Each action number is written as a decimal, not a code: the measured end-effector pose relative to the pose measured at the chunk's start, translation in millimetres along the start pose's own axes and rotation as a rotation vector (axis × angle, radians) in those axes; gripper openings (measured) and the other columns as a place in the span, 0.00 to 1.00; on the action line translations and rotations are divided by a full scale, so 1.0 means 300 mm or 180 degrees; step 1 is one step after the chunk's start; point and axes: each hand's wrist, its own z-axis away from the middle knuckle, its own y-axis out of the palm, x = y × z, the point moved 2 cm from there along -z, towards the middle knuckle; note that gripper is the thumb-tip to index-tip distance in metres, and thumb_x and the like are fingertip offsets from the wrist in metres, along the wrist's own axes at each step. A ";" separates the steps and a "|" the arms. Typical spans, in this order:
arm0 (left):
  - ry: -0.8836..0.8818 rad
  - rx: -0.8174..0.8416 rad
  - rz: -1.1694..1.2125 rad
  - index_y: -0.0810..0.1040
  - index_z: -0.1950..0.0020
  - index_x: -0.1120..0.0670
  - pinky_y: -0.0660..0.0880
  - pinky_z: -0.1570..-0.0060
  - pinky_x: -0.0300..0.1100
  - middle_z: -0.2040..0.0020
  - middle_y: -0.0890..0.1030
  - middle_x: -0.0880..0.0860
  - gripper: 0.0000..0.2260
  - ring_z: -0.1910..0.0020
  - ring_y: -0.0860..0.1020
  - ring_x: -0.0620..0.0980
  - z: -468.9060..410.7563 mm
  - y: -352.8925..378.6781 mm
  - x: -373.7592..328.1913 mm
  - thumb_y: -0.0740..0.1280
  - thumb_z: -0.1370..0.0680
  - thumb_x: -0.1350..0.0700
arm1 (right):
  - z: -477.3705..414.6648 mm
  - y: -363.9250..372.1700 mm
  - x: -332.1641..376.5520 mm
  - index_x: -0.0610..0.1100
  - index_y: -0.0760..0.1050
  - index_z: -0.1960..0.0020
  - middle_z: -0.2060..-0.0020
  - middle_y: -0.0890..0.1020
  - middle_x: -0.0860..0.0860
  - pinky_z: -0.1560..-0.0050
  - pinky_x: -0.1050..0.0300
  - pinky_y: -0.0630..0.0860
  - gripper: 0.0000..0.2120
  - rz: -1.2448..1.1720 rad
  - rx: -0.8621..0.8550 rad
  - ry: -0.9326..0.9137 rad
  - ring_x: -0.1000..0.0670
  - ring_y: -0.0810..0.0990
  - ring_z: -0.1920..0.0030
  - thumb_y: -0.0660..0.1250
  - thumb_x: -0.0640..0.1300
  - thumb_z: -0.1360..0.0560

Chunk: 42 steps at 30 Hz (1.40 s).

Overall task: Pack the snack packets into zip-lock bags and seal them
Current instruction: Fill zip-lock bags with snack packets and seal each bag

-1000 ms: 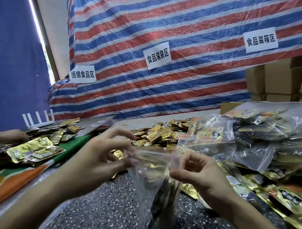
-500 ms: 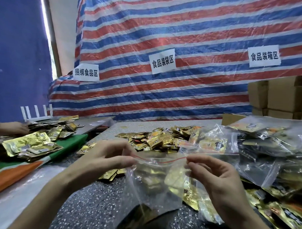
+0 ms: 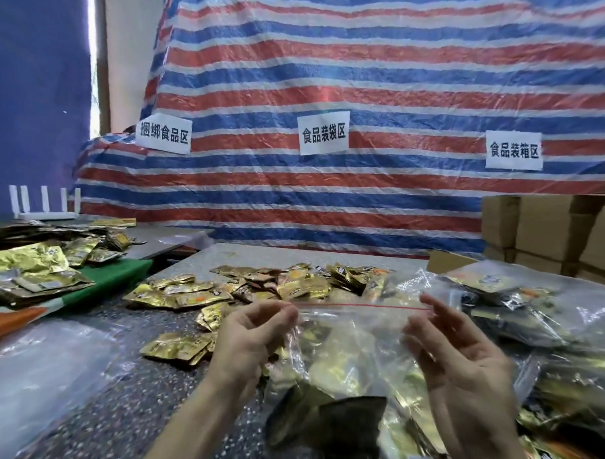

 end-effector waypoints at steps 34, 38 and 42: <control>0.0079 0.2254 -0.2846 0.80 0.59 0.51 0.69 0.68 0.36 0.64 0.80 0.49 0.17 0.67 0.74 0.41 0.142 0.093 -0.074 0.72 0.28 0.37 | 0.016 0.085 -0.045 0.47 0.80 0.61 0.65 0.84 0.53 0.64 0.64 0.78 0.05 0.1339 -0.0978 -0.1073 0.53 0.81 0.63 0.74 0.44 0.27; -0.0324 0.2220 -0.3603 0.81 0.58 0.50 0.77 0.62 0.39 0.62 0.83 0.47 0.16 0.64 0.81 0.46 0.053 0.055 -0.100 0.68 0.24 0.37 | -0.033 0.152 -0.026 0.47 0.79 0.60 0.65 0.83 0.55 0.60 0.55 0.80 0.06 0.1403 -0.0867 -0.0929 0.54 0.80 0.64 0.73 0.44 0.25; -0.0613 0.2096 -0.3694 0.82 0.54 0.54 0.79 0.56 0.46 0.60 0.83 0.49 0.18 0.62 0.81 0.46 -0.046 0.037 -0.081 0.66 0.22 0.40 | -0.091 0.208 -0.016 0.46 0.79 0.60 0.67 0.83 0.56 0.60 0.56 0.80 0.06 0.1484 -0.0807 -0.0800 0.57 0.80 0.66 0.72 0.43 0.25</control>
